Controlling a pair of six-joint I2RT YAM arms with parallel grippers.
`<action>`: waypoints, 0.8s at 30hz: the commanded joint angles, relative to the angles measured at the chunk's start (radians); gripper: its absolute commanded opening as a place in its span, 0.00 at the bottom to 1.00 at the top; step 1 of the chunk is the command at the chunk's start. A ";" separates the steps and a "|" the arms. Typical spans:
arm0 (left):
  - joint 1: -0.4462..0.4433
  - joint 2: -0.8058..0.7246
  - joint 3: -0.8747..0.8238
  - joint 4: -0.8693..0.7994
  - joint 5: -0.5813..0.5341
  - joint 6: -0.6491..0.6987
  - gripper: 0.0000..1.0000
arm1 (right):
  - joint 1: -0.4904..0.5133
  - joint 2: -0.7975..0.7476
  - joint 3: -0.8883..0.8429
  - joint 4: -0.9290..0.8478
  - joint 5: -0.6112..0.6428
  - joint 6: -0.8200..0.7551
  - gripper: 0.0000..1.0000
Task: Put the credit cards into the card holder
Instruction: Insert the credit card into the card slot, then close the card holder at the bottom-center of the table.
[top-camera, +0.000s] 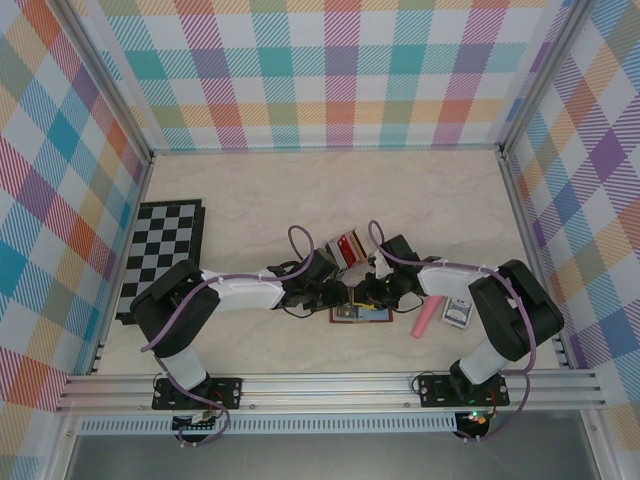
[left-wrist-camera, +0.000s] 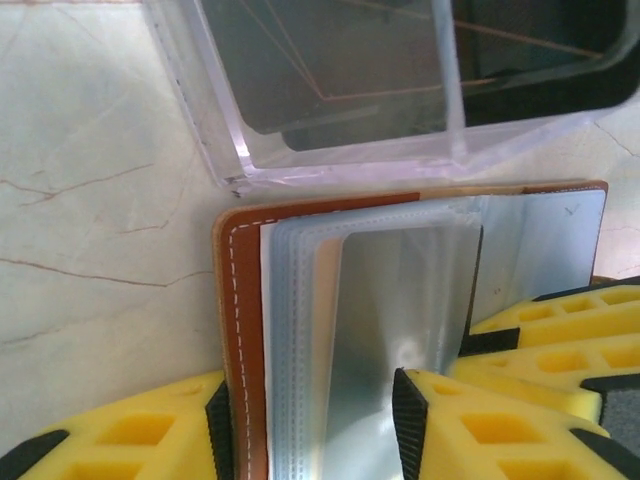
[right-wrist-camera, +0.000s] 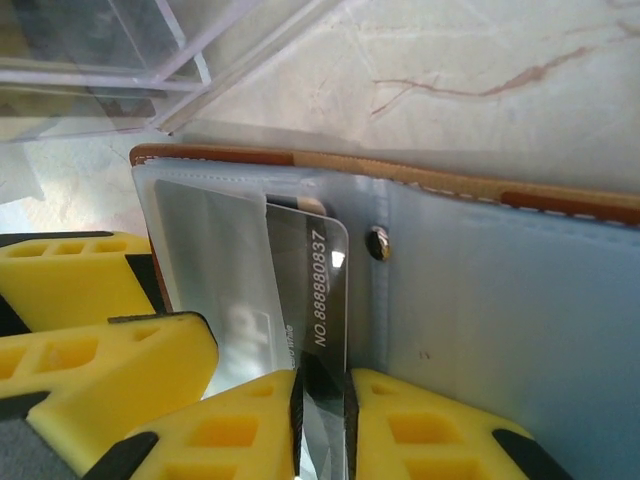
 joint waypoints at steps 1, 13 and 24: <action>-0.017 -0.022 -0.024 -0.053 -0.035 0.000 0.49 | 0.020 -0.060 0.032 -0.021 0.048 -0.001 0.22; -0.015 -0.066 -0.046 -0.073 -0.077 -0.014 0.55 | 0.015 -0.328 0.100 -0.504 0.618 -0.053 0.54; -0.011 -0.019 -0.028 -0.033 -0.024 -0.023 0.59 | 0.006 -0.077 0.132 -0.449 0.493 -0.094 0.73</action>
